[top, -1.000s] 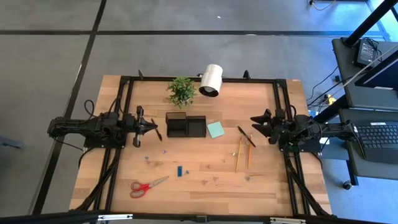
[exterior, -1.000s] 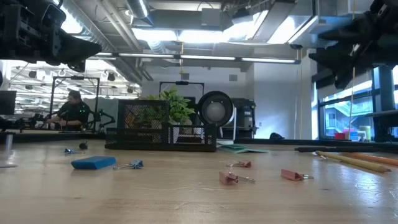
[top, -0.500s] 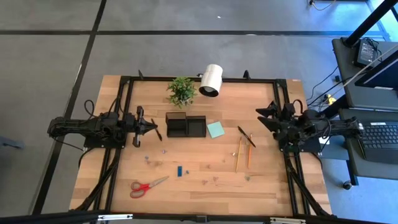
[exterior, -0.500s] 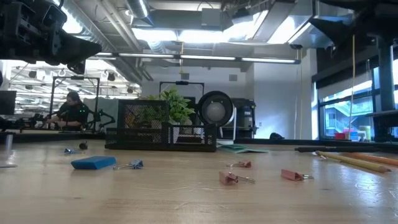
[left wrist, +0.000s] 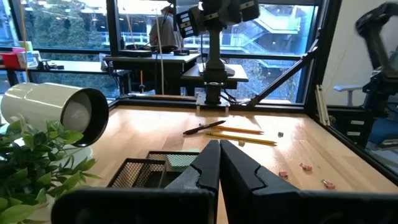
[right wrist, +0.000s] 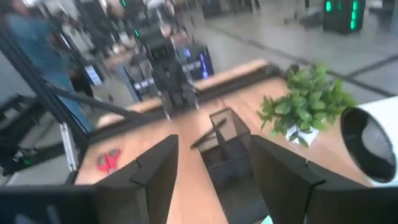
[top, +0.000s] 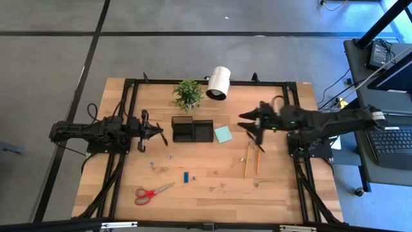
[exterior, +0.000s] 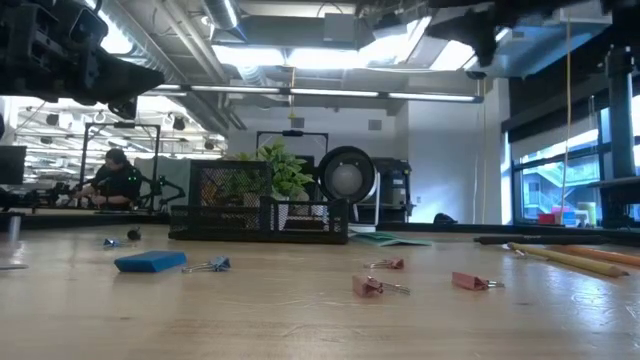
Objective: Pick and place office supplies into organizer
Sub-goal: Put the blue sticky note into the black desk organizer
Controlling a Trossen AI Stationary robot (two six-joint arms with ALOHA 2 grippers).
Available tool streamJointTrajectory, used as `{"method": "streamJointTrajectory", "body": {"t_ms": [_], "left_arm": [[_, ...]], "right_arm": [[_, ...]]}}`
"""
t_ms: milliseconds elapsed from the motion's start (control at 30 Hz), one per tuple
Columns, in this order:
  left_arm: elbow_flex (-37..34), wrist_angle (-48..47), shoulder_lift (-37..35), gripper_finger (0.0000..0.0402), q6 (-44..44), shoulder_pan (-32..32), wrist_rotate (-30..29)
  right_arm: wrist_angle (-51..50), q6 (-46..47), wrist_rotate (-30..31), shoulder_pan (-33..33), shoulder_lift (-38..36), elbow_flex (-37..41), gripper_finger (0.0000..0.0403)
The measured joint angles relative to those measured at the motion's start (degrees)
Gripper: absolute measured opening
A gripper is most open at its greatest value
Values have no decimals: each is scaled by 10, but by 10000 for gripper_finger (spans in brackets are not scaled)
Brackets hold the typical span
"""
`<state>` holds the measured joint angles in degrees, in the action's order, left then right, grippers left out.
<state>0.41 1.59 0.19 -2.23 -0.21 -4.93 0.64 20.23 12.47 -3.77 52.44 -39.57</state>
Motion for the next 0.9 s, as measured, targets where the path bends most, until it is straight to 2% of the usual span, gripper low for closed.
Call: {"method": "streamJointTrajectory", "body": {"t_ms": [133, 333, 500, 767, 900], "left_arm": [[0, 1, 0, 4, 0, 0, -1], [0, 1, 0, 4, 0, 0, -1], [0, 1, 0, 4, 0, 0, -1], [0, 1, 0, 4, 0, 0, -1], [0, 1, 0, 4, 0, 0, -1]], "right_arm": [[-78, 10, 0, 0, 110, -95, 201], [-243, 82, -1, 0, 258, -241, 201], [-376, 97, -13, -11, 360, -330, 201], [-425, 80, -14, -30, 478, -370, 201], [-430, 32, 26, -41, 521, -370, 201]]}}
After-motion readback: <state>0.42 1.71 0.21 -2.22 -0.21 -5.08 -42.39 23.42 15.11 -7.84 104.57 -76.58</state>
